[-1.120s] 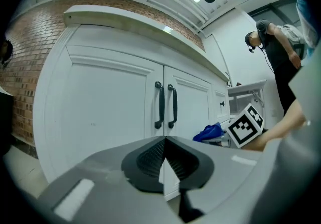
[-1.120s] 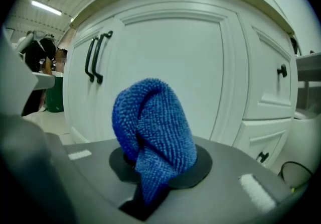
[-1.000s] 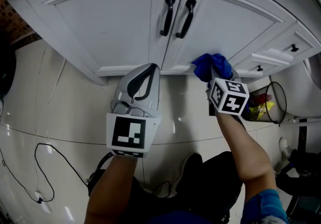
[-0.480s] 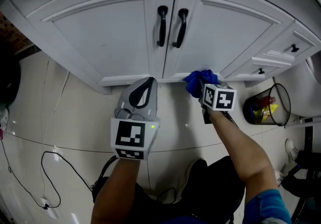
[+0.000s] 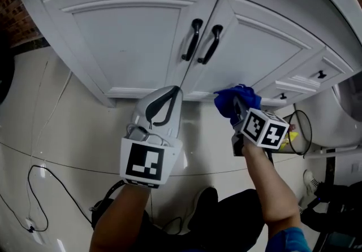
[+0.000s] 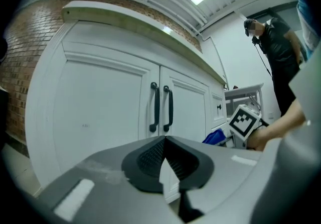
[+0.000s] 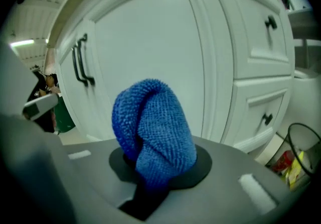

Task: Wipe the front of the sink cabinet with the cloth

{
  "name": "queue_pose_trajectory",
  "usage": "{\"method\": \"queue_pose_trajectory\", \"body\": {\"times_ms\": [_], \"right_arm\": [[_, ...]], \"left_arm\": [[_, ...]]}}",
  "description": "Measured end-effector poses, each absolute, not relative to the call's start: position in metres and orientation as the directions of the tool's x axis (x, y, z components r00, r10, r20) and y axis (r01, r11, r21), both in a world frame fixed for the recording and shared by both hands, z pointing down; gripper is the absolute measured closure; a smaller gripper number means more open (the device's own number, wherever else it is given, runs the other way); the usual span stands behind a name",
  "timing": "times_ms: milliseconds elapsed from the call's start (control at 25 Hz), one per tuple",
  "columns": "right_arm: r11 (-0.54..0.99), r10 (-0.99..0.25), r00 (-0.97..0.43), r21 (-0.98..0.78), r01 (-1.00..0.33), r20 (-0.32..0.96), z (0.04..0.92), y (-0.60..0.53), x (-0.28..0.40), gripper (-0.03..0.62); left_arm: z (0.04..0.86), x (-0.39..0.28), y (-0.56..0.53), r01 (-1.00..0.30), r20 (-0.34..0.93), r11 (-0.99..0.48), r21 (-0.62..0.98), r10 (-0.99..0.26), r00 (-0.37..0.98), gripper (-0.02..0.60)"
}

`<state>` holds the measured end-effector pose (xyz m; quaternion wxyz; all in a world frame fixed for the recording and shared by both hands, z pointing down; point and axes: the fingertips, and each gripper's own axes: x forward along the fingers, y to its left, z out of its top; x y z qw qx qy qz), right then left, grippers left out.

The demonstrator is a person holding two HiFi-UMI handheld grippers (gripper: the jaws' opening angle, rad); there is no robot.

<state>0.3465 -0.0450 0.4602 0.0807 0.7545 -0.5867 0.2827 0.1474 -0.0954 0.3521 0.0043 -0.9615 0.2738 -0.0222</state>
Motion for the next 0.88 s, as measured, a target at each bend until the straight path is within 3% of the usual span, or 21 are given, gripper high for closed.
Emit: {"method": "queue_pose_trajectory", "body": {"times_ms": [160,280,360,640,880], "right_arm": [[-0.229,-0.950,0.210,-0.057,-0.972,0.231,0.348,-0.041,0.329,0.530],[-0.185,-0.982,0.179,0.137,-0.973,-0.055,0.265,-0.035,0.298,0.530],[-0.178,-0.976,0.144,0.209,-0.962,-0.165,0.232,-0.031,0.282,0.530],[-0.166,-0.947,0.151,0.029,-0.986,-0.283,0.172,-0.054,0.287,0.531],[-0.233,-0.945,0.226,0.002,-0.972,-0.238,0.173,-0.073,0.294,0.531]], "left_arm": [[0.322,0.141,-0.085,-0.518,-0.031,-0.848,-0.113,-0.518,0.855,0.580],[0.307,0.135,-0.076,-0.518,-0.047,-0.845,-0.132,-0.517,0.855,0.580],[0.302,0.130,-0.070,-0.526,-0.057,-0.842,-0.121,-0.524,0.850,0.580],[0.291,0.114,-0.075,-0.568,-0.097,-0.813,-0.128,-0.559,0.823,0.580],[0.303,0.107,-0.084,-0.565,-0.071,-0.824,-0.039,-0.562,0.824,0.580]]}}
